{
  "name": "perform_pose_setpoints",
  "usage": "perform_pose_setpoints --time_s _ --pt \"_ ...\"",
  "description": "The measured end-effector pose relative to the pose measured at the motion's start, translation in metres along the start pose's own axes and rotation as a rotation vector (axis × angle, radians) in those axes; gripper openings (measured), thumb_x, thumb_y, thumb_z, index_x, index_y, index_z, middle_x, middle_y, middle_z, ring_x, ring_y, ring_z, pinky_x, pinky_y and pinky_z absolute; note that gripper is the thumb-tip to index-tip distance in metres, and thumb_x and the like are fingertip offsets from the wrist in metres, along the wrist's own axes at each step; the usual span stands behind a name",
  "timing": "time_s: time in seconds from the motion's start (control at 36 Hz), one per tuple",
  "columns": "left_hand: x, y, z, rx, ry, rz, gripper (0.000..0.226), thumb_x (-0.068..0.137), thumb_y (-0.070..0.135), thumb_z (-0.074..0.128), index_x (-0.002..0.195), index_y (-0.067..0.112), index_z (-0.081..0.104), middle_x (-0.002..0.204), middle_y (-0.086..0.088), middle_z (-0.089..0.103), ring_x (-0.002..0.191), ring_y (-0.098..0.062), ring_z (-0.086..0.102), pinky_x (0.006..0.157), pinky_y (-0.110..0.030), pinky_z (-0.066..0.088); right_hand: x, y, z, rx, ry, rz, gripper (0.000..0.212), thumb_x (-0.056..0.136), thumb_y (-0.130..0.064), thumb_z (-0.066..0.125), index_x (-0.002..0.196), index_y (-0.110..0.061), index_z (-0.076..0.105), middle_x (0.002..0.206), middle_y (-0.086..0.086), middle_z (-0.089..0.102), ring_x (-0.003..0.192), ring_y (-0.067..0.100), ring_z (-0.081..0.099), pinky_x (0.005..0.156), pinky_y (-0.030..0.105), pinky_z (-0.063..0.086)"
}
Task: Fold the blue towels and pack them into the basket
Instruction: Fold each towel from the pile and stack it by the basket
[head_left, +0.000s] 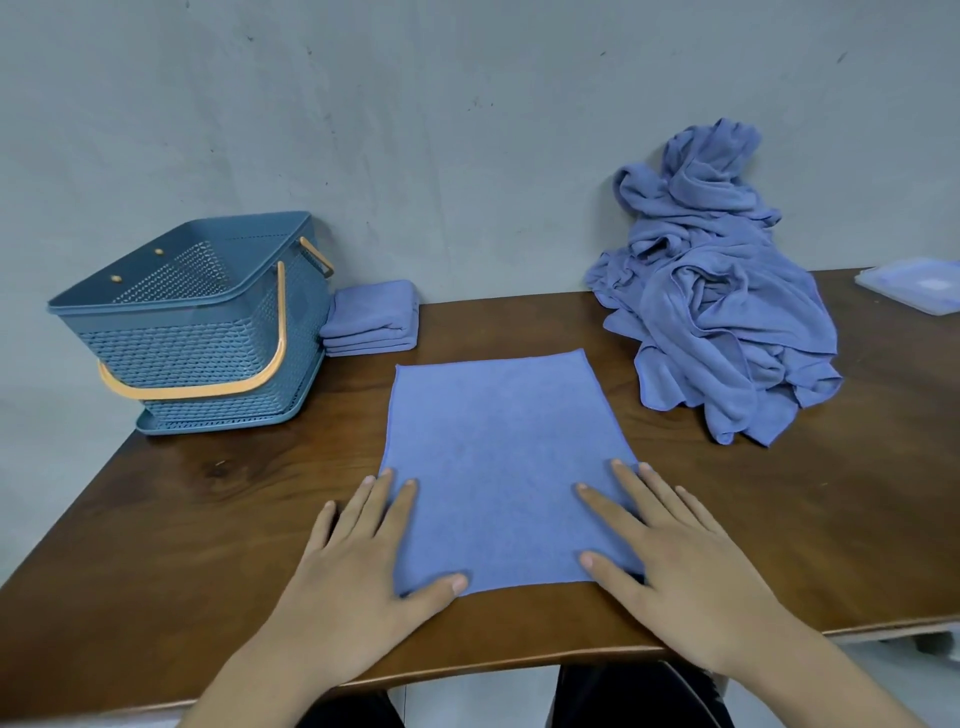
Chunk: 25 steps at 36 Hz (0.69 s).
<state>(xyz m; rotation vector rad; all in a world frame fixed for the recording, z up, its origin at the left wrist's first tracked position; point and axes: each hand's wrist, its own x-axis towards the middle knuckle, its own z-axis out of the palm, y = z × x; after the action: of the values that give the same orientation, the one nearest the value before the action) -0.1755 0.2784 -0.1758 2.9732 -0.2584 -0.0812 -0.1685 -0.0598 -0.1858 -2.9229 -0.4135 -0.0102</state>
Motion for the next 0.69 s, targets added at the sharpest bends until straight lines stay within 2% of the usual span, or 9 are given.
perform_pose_setpoints --time_s 0.06,0.11,0.17,0.22,0.28,0.39,0.53,0.61,0.69 --pt "-0.001 0.001 -0.001 0.024 0.025 0.045 0.105 0.081 0.103 0.01 0.167 0.045 -0.01 0.173 0.02 -0.025 0.154 -0.003 -0.036 0.133 -0.045 -0.009 -0.003 -0.001 0.0 -0.029 0.035 -0.05 0.064 0.096 -0.086 0.001 0.156 -0.068 -0.007 0.174 -0.022 -0.014 0.158 0.008 -0.026 0.132 0.043 -0.003" --pt "-0.002 0.006 -0.003 0.03 0.09 0.183 0.085 0.094 0.089 0.023 0.167 0.047 0.007 0.174 0.023 -0.014 0.158 -0.007 -0.029 0.133 -0.045 -0.006 -0.004 -0.002 -0.004 -0.064 0.117 -0.176 0.051 0.107 -0.071 0.017 0.158 -0.064 0.021 0.175 -0.021 0.008 0.163 0.012 -0.008 0.132 0.05 0.007" --pt "-0.002 0.016 -0.002 -0.028 0.156 0.414 0.06 0.105 0.061 0.043 0.162 0.044 0.033 0.174 0.023 0.013 0.164 -0.009 -0.002 0.132 -0.04 0.005 -0.005 -0.003 -0.004 -0.026 0.177 -0.354 0.039 0.112 -0.047 0.038 0.148 -0.054 0.051 0.166 -0.021 0.035 0.16 0.011 0.022 0.126 0.049 0.028" --pt "-0.003 0.03 0.001 -0.07 0.176 0.616 0.045 0.105 0.037 0.055 0.15 0.038 0.054 0.161 0.023 0.042 0.156 -0.003 0.029 0.127 -0.031 0.02 -0.004 -0.003 -0.002 0.035 0.23 -0.503 0.038 0.107 -0.032 0.047 0.136 -0.046 0.067 0.153 -0.021 0.053 0.145 0.008 0.048 0.11 0.041 0.049" --pt "-0.006 0.041 0.005 -0.082 0.225 0.68 0.037 0.103 0.031 0.06 0.139 0.035 0.064 0.146 0.022 0.055 0.138 -0.001 0.049 0.117 -0.025 0.034 -0.003 -0.003 -0.004 0.042 0.251 -0.562 0.038 0.104 -0.028 0.049 0.13 -0.044 0.072 0.146 -0.022 0.06 0.134 0.008 0.058 0.099 0.037 0.056" --pt "-0.009 0.046 0.004 -0.118 0.334 0.67 0.018 0.102 0.035 0.068 0.118 0.033 0.075 0.122 0.022 0.064 0.109 -0.006 0.061 0.095 -0.029 0.051 -0.006 -0.003 -0.005 0.046 0.261 -0.59 0.037 0.104 -0.029 0.051 0.127 -0.047 0.073 0.142 -0.024 0.062 0.129 0.009 0.061 0.095 0.035 0.057" --pt "-0.012 0.047 0.003 -0.104 0.362 0.655 0.01 0.102 0.037 0.069 0.096 0.031 0.072 0.103 0.019 0.064 0.092 -0.009 0.06 0.081 -0.031 0.053 -0.009 -0.003 -0.005 0.066 0.268 -0.589 0.041 0.1 -0.021 0.055 0.125 -0.047 0.074 0.138 -0.024 0.063 0.124 0.009 0.061 0.092 0.034 0.057" --pt "-0.008 0.052 0.0 -0.086 0.331 0.618 0.017 0.102 0.047 0.067 0.1 0.031 0.066 0.098 0.018 0.061 0.09 -0.01 0.06 0.08 -0.03 0.052 -0.009 -0.004 -0.006 0.096 0.251 -0.582 0.04 0.098 -0.019 0.063 0.125 -0.046 0.074 0.135 -0.025 0.063 0.119 0.008 0.061 0.089 0.034 0.056" --pt "-0.002 0.06 -0.003 -0.041 0.296 0.616 0.025 0.102 0.057 0.063 0.096 0.032 0.065 0.094 0.016 0.06 0.086 -0.01 0.058 0.075 -0.03 0.052 -0.009 -0.004 -0.008 0.149 0.206 -0.557 0.039 0.101 -0.022 0.06 0.128 -0.048 0.072 0.135 -0.029 0.06 0.121 0.002 0.056 0.093 0.03 0.05"
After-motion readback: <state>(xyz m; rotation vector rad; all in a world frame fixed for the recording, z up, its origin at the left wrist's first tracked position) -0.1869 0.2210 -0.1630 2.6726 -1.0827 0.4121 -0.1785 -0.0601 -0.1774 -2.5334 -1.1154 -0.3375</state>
